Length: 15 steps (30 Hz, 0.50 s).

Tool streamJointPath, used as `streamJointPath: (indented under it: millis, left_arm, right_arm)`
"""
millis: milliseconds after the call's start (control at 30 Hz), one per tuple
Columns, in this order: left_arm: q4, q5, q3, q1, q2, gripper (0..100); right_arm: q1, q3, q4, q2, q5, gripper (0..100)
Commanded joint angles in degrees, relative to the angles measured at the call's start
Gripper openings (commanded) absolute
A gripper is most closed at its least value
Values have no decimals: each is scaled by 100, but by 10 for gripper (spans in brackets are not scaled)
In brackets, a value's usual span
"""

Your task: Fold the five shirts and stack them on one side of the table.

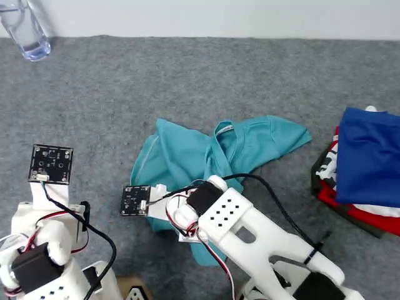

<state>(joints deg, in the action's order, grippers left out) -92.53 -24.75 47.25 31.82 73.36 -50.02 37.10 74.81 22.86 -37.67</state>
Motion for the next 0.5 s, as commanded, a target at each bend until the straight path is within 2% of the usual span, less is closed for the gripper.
streamJointPath:
  millis: [0,133,267,467]
  left_arm:
    - [141,53,-13,-26,35,228]
    - [141,53,-13,-26,35,228]
    - [141,53,-13,-26,35,228]
    - [132,53,-13,-26,35,228]
  right_arm:
    - [101,-563,321,338,-88,10]
    - [110,-835,690,549,-105,25]
    - [110,-712,699,453,-62,108]
    - [75,-642,505,154,105,109]
